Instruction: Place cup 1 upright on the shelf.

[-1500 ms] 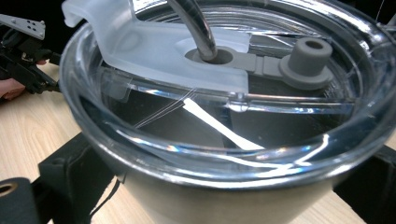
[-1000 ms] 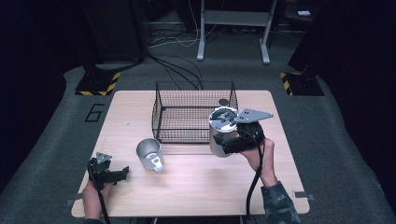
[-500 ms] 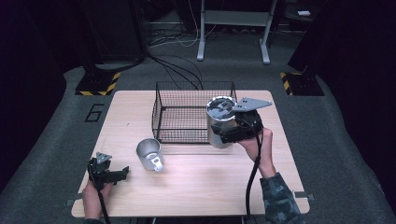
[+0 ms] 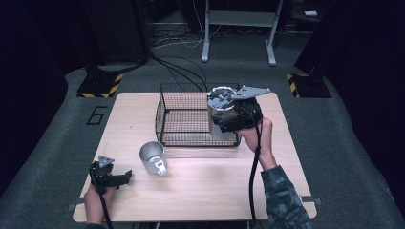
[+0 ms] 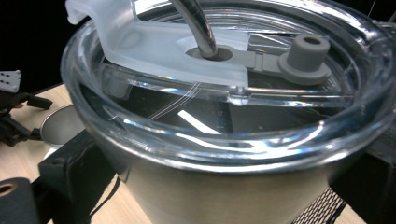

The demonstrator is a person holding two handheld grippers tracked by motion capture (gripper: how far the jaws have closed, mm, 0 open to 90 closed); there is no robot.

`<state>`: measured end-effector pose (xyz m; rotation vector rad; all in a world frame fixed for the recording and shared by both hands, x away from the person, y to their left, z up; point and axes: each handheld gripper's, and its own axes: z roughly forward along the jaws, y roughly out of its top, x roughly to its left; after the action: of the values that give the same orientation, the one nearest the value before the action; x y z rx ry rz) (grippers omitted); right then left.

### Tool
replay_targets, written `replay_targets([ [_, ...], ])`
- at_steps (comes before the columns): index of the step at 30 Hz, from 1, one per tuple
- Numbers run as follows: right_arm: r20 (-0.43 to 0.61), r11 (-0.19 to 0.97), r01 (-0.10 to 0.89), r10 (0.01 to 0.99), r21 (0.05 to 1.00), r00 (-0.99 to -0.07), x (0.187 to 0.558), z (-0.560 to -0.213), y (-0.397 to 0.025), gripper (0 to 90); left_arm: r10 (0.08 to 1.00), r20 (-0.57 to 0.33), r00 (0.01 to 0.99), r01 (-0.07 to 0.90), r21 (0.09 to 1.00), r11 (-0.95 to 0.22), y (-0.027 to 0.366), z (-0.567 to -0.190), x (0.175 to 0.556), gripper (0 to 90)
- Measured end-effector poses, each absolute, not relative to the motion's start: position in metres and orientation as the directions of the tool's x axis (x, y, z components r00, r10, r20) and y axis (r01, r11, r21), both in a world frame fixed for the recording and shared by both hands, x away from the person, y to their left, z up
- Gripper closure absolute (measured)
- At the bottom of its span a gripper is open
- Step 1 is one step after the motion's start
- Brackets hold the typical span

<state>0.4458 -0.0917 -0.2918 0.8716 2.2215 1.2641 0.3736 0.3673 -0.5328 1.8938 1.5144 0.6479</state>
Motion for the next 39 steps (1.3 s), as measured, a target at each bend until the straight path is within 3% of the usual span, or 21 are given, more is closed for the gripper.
replay_targets([
  [39,-0.037,0.353,0.397,0.785,0.847,-0.618,0.518,-0.318,-0.075,3.1,0.976,-0.004,0.22,0.667,0.73,-0.147,0.367,-0.533,0.373,0.5],
])
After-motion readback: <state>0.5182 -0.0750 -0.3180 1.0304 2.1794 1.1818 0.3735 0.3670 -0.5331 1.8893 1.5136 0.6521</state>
